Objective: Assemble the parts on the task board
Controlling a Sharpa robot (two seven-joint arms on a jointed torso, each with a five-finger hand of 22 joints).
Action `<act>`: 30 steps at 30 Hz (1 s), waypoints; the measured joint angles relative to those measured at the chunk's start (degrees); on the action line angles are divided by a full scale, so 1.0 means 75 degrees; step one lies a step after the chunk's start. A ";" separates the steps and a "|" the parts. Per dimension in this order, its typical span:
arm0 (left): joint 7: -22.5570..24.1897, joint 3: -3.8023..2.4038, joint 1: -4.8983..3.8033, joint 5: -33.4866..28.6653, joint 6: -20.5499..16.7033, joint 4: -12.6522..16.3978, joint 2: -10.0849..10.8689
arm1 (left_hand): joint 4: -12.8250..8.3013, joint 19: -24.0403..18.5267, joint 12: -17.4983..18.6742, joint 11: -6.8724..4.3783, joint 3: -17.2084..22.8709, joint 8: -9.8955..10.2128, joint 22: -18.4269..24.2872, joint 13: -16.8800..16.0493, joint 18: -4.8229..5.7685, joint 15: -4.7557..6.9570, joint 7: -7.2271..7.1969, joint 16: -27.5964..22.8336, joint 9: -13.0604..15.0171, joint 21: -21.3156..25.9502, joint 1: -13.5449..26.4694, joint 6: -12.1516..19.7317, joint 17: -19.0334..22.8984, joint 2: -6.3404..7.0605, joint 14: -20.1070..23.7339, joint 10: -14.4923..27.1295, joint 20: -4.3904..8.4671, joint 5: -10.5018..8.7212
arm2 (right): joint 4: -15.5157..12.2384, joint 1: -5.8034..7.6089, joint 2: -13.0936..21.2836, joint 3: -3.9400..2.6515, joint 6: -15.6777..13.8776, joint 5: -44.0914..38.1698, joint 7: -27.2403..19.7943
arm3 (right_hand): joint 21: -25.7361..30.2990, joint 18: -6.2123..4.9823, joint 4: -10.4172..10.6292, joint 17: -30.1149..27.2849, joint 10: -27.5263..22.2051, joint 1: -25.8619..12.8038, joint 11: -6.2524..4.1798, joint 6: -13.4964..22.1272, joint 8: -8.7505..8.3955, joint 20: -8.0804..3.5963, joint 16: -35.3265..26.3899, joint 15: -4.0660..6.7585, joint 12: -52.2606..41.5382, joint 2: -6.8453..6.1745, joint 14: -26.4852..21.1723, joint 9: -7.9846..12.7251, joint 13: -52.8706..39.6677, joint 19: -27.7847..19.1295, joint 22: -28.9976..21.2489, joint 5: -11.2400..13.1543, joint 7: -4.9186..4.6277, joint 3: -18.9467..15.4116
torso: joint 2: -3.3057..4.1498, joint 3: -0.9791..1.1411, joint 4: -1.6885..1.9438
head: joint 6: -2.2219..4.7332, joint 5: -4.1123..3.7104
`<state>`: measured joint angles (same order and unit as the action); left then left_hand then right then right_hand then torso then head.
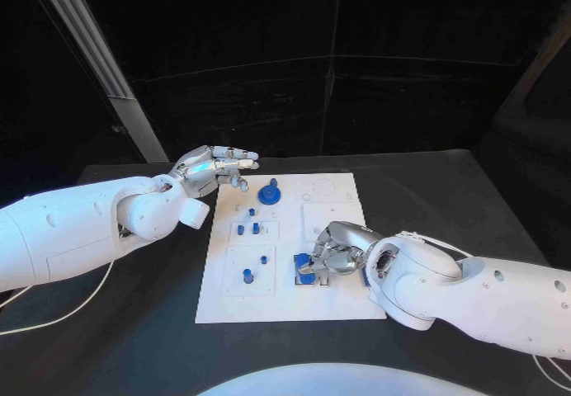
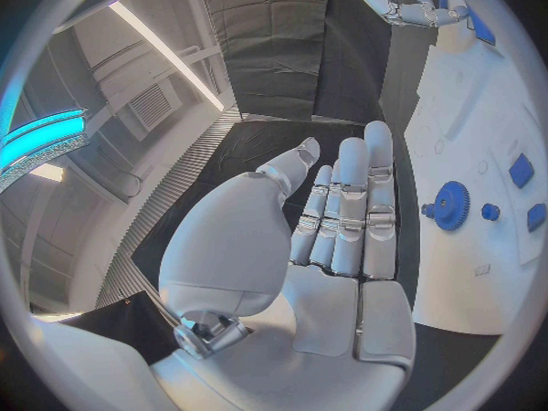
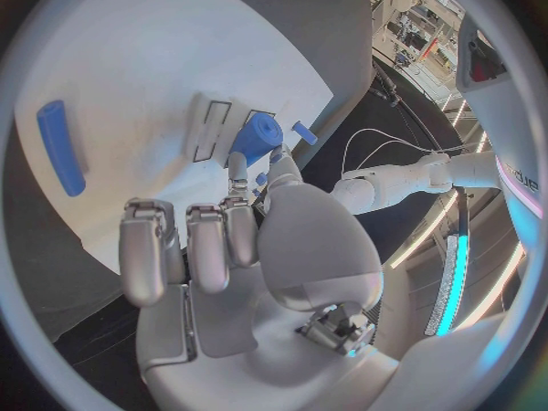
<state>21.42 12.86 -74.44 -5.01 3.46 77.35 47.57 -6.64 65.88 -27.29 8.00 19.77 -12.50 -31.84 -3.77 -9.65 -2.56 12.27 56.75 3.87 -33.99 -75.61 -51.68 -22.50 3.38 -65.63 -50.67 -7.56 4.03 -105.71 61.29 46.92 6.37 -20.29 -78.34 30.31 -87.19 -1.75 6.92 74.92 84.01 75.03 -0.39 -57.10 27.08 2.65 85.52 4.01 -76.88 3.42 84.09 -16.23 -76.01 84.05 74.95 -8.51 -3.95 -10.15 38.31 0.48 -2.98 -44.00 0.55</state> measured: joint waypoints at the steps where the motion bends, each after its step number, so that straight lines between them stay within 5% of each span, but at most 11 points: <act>1: 0.0000 0.0000 0.0000 0.0007 0.0000 0.0000 0.0000 | 0.0000 0.0000 0.0000 0.0000 0.0000 0.0000 0.0000 0.0000 0.0000 0.0000 0.0000 0.0000 0.0000 0.0000 0.0000 0.0000 0.0000 0.0000 0.0000 0.0000 0.0000 0.0000 | 0.0004 0.0000 0.0000 0.0001 0.0008 -0.0001 -0.0031 | 0.0000 0.0000 -0.0005 0.0000 0.0000 0.0002 0.0000 0.0000 0.0000 0.0000 0.0000 0.0000 0.0000 0.0002 0.0000 -0.0004 0.0000 0.0000 0.0000 0.0031 0.0000 0.0002 | -0.0001 0.0000 -0.0001 | 0.0000 0.0000; 6: 0.0000 0.0000 0.0000 0.0041 0.0000 0.0000 0.0000 | 0.0000 0.0000 0.0000 0.0000 0.0000 0.0000 0.0000 0.0000 0.0000 0.0000 0.0000 0.0000 0.0000 0.0000 0.0000 0.0000 0.0000 0.0000 0.0000 0.0000 0.0000 0.0000 | 0.0012 0.0000 0.0017 0.0002 0.0022 0.0073 -0.0252 | 0.0000 0.0000 0.0103 0.0000 0.0002 0.0049 -0.0001 -0.0004 0.0000 0.0000 0.0000 -0.0006 -0.0002 0.0177 0.0001 -0.0020 -0.0280 0.0000 0.0000 0.0132 -0.0005 -0.0144 | -0.0001 0.0001 -0.0006 | 0.0000 0.0000; 9: 0.0000 0.0000 0.0000 0.0055 0.0000 0.0000 0.0000 | 0.0000 0.0000 0.0000 0.0000 0.0000 0.0000 -0.0001 0.0000 0.0000 0.0000 0.0000 0.0000 0.0000 0.0000 0.0000 0.0000 0.0000 0.0000 0.0000 0.0000 0.0000 0.0000 | 0.0005 -0.0009 0.0032 0.0012 -0.0018 0.0196 -0.0444 | 0.0000 0.0000 0.0257 -0.0001 0.0002 -0.0069 -0.0001 -0.0004 0.0000 0.0000 0.0000 -0.0001 -0.0002 0.0282 -0.0006 -0.0017 -0.0288 0.0000 -0.0001 -0.0073 -0.0005 -0.0298 | -0.0005 0.0001 -0.0006 | 0.0009 -0.0001; 18: 0.0000 0.0000 0.0000 0.0079 0.0001 0.0001 0.0000 | 0.0000 0.0000 0.0000 0.0000 0.0000 0.0000 0.0005 0.0000 0.0000 0.0000 0.0000 0.0037 0.0000 0.0000 0.0000 0.0000 0.0007 0.0000 0.0000 0.0000 0.0000 0.0000 | -0.0022 -0.0011 0.0087 0.0012 -0.0360 0.0689 -0.1005 | 0.0000 0.0001 0.0310 -0.0001 0.0002 -0.0208 -0.0001 0.0022 0.0000 0.0000 0.0000 -0.0001 -0.0003 0.0261 -0.0007 -0.0024 -0.0287 0.0000 -0.0001 -0.0219 0.0021 -0.0351 | -0.0006 0.0000 -0.0006 | 0.0035 -0.0003; 30: -0.0004 0.0000 0.0000 0.0093 0.0006 -0.0012 -0.0023 | 0.0000 0.0000 0.0000 0.0000 0.0000 0.0001 0.0004 0.0000 0.0000 0.0000 -0.0001 0.0037 0.0000 0.0000 0.0000 0.0000 0.0006 0.0000 0.0000 0.0000 0.0000 0.0000 | 0.0009 -0.0011 0.0145 0.0011 -0.0284 0.0940 -0.1053 | 0.0000 0.0000 -0.0258 -0.0001 -0.0014 0.0313 -0.0016 -0.0006 0.0000 -0.0029 0.0000 -0.0001 -0.0005 0.0093 -0.0005 -0.0052 -0.0490 -0.0028 -0.0002 0.0186 0.0049 -0.0057 | -0.0004 -0.0001 -0.0002 | 0.0034 0.0005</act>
<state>21.39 12.86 -74.44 -4.31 3.51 77.26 47.40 -6.64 65.88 -27.29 8.00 19.77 -12.49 -31.81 -3.77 -9.65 -2.56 12.27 57.03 3.87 -34.00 -75.61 -51.68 -22.45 3.37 -65.63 -50.68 -7.56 4.03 -105.65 61.20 48.00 6.45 -22.42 -71.29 22.42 -87.19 -1.75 4.99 74.91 83.90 77.38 -0.51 -57.15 27.08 2.43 85.53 4.00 -76.92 4.12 84.05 -16.62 -79.68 83.84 74.93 -7.12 -3.58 -10.59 38.28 0.47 -2.99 -43.74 0.59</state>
